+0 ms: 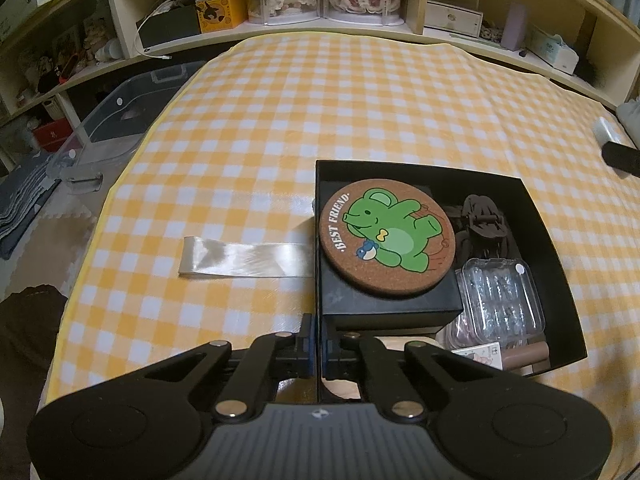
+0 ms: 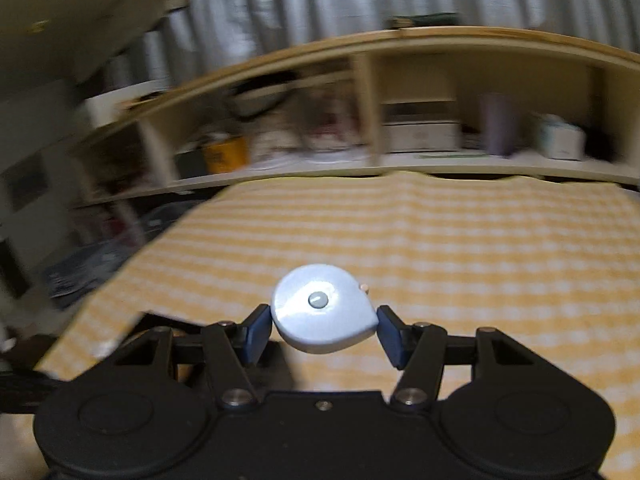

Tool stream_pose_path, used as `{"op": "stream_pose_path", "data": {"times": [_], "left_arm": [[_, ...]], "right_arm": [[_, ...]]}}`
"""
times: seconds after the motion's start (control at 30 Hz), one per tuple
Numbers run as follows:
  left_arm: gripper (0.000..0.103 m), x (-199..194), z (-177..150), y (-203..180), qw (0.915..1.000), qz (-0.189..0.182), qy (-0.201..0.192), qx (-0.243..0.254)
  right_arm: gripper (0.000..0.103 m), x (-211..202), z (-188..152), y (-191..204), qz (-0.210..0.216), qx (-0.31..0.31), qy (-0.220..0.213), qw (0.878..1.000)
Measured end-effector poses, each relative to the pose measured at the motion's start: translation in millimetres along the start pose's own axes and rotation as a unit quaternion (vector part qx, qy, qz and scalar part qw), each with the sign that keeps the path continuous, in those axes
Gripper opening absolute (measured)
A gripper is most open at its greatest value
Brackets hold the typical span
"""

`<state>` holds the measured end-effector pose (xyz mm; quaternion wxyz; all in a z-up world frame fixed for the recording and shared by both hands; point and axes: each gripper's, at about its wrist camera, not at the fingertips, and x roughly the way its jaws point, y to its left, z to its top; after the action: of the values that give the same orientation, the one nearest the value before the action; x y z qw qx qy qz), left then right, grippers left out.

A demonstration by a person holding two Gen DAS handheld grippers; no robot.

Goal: Organize rigid objects
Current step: 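Carry the tape measure with the right tool into the tray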

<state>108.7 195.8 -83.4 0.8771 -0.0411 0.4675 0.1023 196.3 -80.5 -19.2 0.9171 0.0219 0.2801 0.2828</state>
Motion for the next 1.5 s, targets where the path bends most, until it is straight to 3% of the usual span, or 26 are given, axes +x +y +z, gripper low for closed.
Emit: {"op": "stream_pose_path", "data": {"times": [0.17, 0.27, 0.47, 0.77, 0.9, 1.1, 1.17, 1.23, 1.3, 1.5], "left_arm": [[0.002, -1, 0, 0, 1.0, 0.0, 0.0, -0.001], [0.002, -1, 0, 0, 1.0, 0.0, 0.0, -0.001], [0.002, -1, -1, 0, 1.0, 0.0, 0.0, 0.0], [0.002, -1, 0, 0, 1.0, -0.003, -0.002, -0.006], [0.002, -1, 0, 0, 1.0, -0.002, -0.003, -0.005], [0.002, -1, 0, 0, 1.0, -0.003, -0.003, -0.006], [0.002, -1, 1, 0, 1.0, -0.002, -0.003, -0.006], [0.002, -1, 0, 1, 1.0, -0.003, -0.003, -0.006], [0.002, -1, 0, 1, 1.0, -0.003, -0.003, -0.006], [0.002, -1, 0, 1, 1.0, -0.002, -0.003, -0.005]], "right_arm": [[0.058, 4, -11, 57, 0.074, -0.045, 0.051, 0.995], [0.058, 13, -25, 79, 0.097, -0.064, 0.091, 0.989], [0.058, 23, -50, 106, 0.15, -0.041, 0.152, 0.976], [0.058, 51, -71, 127, 0.167, 0.002, 0.183, 0.969], [0.065, 54, -72, 125, 0.163, 0.016, 0.191, 0.968], [0.065, 52, -69, 116, 0.167, 0.041, 0.199, 0.965], [0.06, 51, -67, 115, 0.169, 0.042, 0.205, 0.963], [0.038, 50, -64, 114, 0.175, 0.043, 0.212, 0.961], [0.028, 47, -59, 113, 0.183, 0.043, 0.214, 0.959], [0.025, 47, -59, 116, 0.184, 0.026, 0.214, 0.959]]}}
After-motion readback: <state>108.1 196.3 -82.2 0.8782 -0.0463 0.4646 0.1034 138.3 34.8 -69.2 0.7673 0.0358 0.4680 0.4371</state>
